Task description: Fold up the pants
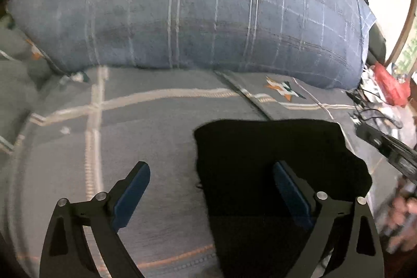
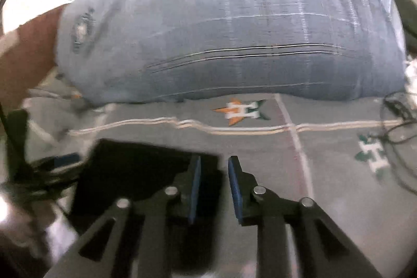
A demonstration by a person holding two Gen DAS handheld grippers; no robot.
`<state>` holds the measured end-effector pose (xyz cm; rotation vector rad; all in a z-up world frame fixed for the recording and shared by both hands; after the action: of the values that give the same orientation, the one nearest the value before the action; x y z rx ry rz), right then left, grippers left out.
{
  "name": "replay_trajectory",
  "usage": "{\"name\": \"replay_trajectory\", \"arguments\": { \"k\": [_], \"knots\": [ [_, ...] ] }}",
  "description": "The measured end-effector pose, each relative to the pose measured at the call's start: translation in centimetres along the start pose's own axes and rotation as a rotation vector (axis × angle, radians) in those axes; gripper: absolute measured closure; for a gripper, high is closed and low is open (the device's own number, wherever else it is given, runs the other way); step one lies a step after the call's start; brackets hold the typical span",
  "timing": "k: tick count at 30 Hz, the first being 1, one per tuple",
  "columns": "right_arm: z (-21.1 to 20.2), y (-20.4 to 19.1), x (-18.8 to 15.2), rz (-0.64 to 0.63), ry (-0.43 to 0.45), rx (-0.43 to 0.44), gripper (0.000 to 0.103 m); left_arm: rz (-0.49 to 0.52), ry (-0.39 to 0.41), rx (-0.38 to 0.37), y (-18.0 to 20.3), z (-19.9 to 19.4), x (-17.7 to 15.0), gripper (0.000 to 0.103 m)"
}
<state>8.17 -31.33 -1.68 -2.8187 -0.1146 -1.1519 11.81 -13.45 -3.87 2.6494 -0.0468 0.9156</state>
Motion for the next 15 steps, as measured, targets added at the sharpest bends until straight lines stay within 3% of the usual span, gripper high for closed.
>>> {"name": "replay_trajectory", "arguments": {
  "k": [3,4,6,8,10,12,13,14,15],
  "knots": [
    [-1.8,-3.7,-1.3,-0.044,0.016,0.086,0.080,-0.004,0.043,-0.019,0.7,-1.4,0.3,0.007],
    [-1.4,-5.2,-2.4,-0.064,-0.030,0.093,0.081,-0.005,0.039,-0.012,0.8,-1.6,0.0,0.008],
    [0.2,-6.6,-4.4,-0.105,-0.124,0.066,0.081,-0.040,0.057,0.012,0.4,-2.3,-0.2,0.008],
    [0.4,-7.3,-5.4,-0.157,-0.096,0.003,0.081,-0.059,0.038,0.034,0.3,-3.3,-1.0,0.008],
    [-1.2,-8.0,-4.8,-0.183,-0.105,0.012,0.080,-0.077,0.019,0.023,0.5,-4.5,-1.6,0.008],
    [-4.0,-7.9,-3.6,-0.134,-0.036,0.046,0.061,-0.090,0.005,0.011,1.1,-6.5,-2.3,0.008],
    [-5.6,-7.4,-3.0,-0.075,0.001,0.052,0.037,-0.085,0.004,0.008,1.4,-7.3,-2.1,0.007],
    [-6.6,-7.0,-2.8,-0.028,0.017,0.055,0.024,-0.073,0.001,0.010,1.9,-8.0,-2.1,0.006],
    [-7.5,-6.6,-2.7,0.015,0.025,0.057,0.024,-0.062,-0.006,0.016,2.5,-8.6,-2.0,0.006]
  ]
}}
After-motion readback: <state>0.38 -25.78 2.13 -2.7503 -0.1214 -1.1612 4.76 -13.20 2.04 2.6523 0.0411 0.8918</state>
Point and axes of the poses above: each gripper's, at about its wrist camera, not at the fingertips, and z roughly the way its jaws point, y to its right, x to its top, the point moved 8 cm from there along z, roughly the way its jaws point, and after that the axes turned 10 degrees about -z, right-handed, at the moved point
